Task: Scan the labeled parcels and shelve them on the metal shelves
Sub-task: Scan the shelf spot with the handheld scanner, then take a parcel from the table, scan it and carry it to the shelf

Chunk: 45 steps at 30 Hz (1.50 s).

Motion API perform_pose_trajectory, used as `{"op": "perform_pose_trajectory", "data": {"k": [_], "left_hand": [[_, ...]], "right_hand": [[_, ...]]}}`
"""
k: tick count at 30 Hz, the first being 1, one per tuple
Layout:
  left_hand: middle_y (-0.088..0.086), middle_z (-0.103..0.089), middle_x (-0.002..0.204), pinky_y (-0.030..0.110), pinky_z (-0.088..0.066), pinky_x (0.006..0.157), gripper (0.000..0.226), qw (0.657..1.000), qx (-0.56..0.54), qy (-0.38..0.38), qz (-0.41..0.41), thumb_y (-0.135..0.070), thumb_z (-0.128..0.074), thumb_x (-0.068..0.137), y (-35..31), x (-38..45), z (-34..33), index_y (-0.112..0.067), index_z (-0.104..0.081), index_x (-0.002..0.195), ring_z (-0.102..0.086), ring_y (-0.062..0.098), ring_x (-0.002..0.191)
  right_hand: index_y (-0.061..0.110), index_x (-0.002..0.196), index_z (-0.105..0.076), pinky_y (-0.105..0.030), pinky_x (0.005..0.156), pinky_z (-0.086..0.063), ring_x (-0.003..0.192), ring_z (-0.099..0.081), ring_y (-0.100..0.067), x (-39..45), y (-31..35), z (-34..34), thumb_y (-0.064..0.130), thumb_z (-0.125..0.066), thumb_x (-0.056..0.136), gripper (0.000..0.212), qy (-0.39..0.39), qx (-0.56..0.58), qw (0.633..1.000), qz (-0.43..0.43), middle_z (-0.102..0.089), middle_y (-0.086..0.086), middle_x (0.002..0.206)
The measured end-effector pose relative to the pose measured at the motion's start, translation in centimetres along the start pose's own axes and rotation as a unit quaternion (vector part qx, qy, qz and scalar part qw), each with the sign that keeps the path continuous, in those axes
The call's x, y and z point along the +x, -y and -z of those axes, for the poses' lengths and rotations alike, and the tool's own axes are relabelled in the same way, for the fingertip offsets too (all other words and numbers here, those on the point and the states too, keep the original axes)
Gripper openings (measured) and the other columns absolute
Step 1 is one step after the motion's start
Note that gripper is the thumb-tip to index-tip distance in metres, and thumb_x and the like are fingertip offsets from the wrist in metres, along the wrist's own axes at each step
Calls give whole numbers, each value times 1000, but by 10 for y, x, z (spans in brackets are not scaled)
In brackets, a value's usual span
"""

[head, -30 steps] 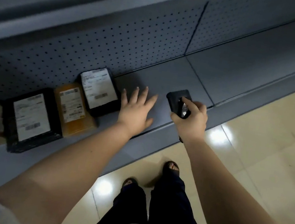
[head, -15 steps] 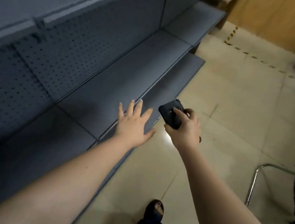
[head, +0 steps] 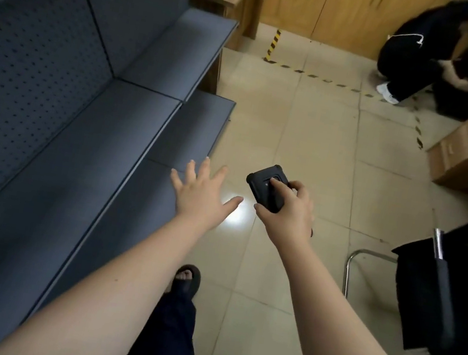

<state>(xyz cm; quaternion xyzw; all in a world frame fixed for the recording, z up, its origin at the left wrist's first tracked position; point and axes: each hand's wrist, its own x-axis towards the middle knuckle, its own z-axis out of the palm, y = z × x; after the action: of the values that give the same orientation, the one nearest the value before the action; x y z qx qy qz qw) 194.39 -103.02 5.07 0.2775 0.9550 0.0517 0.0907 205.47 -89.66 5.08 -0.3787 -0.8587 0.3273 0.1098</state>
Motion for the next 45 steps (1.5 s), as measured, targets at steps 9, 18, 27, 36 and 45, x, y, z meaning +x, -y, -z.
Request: {"op": "perform_pose_trajectory", "data": {"k": [9, 18, 27, 36, 45], "left_hand": [[7, -15, 164, 64, -9, 115, 72, 996, 15, -11, -86, -71, -42, 92, -47, 256, 45, -38, -24, 153, -8, 38, 150], [8, -14, 165, 64, -10, 115, 72, 996, 1, -8, -90, -70, -43, 92, -84, 470, 77, -38, -24, 154, -8, 39, 149], [11, -9, 166, 63, -9, 115, 72, 997, 40, -37, -58, -69, -41, 93, -175, 714, 109, -35, -23, 155, -4, 39, 150], [7, -33, 153, 57, -15, 114, 72, 998, 29, -45, 13, -69, -45, 91, -221, 924, 145, -38, -27, 153, -22, 32, 141], [8, -31, 156, 56, -22, 113, 74, 990, -40, -88, 103, -69, -47, 89, -222, 1210, 185, -35, -30, 152, -23, 36, 141]], "right_hand": [[41, 129, -57, -44, 100, -40, 123, -40, -18, 238, 38, 13, 36, -74, 77, 55, -69, -17, 997, -28, -40, 6, 138], [41, 128, -59, -48, 102, -40, 125, -41, -19, 454, 66, 14, 35, -76, 75, 56, -83, 14, 996, -41, -41, 7, 138], [38, 129, -58, -46, 103, -38, 125, -43, -20, 732, 73, 40, 37, -75, 77, 55, -69, 24, 997, 19, -42, 4, 138], [38, 126, -60, -47, 103, -38, 125, -41, -20, 979, 103, 50, 34, -76, 75, 54, -34, 44, 997, 50, -45, 4, 134], [38, 131, -57, -43, 105, -35, 129, -37, -23, 1263, 164, 28, 38, -74, 76, 57, -14, -15, 992, 122, -38, 3, 144]]}}
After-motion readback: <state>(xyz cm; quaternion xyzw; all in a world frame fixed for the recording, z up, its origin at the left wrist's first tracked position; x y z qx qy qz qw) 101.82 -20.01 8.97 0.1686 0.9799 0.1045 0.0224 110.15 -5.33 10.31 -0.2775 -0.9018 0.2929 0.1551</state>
